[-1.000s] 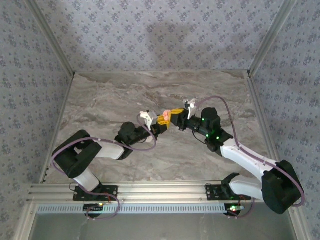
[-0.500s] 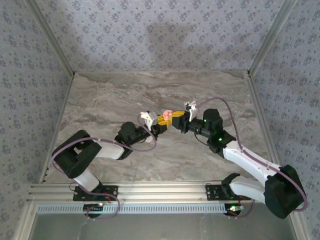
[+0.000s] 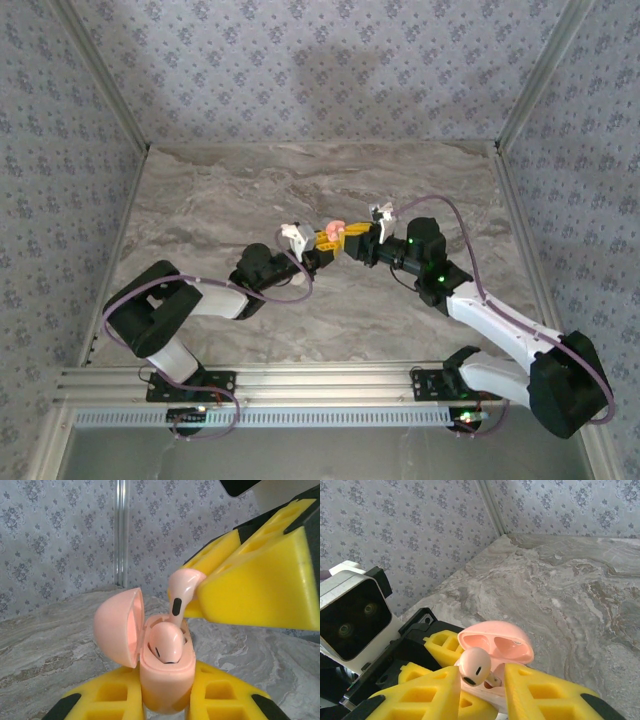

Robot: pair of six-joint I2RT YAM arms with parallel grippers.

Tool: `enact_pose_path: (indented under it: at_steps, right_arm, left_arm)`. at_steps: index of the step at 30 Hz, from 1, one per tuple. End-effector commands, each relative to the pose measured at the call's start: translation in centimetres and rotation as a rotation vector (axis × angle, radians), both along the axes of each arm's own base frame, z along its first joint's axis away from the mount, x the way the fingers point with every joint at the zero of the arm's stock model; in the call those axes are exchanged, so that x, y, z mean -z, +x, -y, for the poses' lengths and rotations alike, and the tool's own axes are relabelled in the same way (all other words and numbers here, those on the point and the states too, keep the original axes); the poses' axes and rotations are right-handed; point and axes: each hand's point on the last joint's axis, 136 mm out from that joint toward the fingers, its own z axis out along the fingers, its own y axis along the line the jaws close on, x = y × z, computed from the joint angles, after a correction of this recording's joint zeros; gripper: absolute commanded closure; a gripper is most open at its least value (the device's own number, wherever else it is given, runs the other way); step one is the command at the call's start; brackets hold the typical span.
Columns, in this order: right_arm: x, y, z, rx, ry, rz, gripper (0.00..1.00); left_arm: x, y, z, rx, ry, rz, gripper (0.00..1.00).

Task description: Insert the wireless bluetooth earbuds into the charging case

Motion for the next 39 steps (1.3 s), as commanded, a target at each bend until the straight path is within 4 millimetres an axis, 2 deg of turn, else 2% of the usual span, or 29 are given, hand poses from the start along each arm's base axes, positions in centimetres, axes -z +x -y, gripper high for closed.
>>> enact_pose_path:
  at_steps: [1,20,29,36,39]
  right_arm:
    - [0.2,0.2,0.6,0.02,-0.022,-0.004,0.68]
    - [-0.4,0.7,0.6,0.023,-0.028,-0.013,0.64]
    - [3.4,0.1,1.9,0.066,-0.181,-0.293,0.63]
    - [9.4,-1.6,4.9,0.235,-0.386,-0.736,0.62]
    - [11.3,-1.9,5.0,0.277,-0.41,-0.854,0.61]
  left_arm:
    - [-3.6,-0.8,0.0,0.028,-0.065,0.096,0.83]
    - [-3.1,-1.0,0.0,0.035,-0.039,0.097,0.83]
    - [-0.9,0.1,-1.4,-0.068,0.046,0.057,0.83]
    - [0.9,0.5,-3.7,-0.143,0.114,0.006,0.83]
    - [1.7,0.3,-4.9,-0.173,0.142,-0.015,0.83]
